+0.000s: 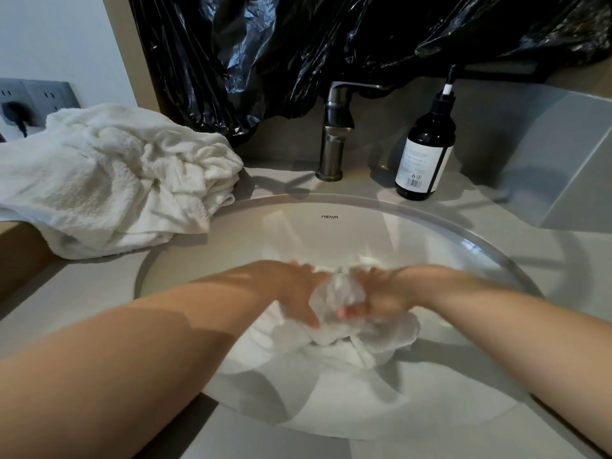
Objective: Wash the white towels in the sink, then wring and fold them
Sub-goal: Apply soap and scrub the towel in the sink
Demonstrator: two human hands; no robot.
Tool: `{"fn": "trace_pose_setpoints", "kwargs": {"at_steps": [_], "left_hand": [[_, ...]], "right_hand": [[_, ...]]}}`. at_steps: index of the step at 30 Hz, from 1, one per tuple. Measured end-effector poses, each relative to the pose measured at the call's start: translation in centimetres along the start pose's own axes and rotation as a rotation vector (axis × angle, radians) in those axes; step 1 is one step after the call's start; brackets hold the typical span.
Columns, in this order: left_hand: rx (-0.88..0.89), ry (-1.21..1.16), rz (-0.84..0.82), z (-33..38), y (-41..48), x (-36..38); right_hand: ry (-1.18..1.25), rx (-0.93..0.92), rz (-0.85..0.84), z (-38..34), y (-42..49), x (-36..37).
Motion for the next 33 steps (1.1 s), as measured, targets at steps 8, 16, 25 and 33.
{"fn": "trace_pose_setpoints", "kwargs": {"at_steps": [8,16,25,33], "left_hand": [[-0.056,0.085,-0.234,0.0,-0.3,1.9],[-0.014,-0.122,0.043,-1.0,-0.3,-2.2],[-0.109,-0.103,0.565,-3.9,-1.4,-6.0],[-0.085,0.157,-0.231,-1.4,-1.4,0.5]], "right_hand": [[-0.405,-0.144,-0.012,-0.7,2.6,3.3],[0.373,-0.085,0.058,1.4,2.2,-1.9],[0.37,-0.149,0.024,4.3,1.8,-2.1],[0.033,-0.037,0.108,-1.0,0.4,-1.1]]}}
Point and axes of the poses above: each hand's wrist, its own y-axis towards the middle knuckle, its own x-axis out of the palm, z = x × y, the point moved 5 cm from there along y, towards the middle knuckle, and after that the axes turned 11 degrees about z, right-handed, at the moved point
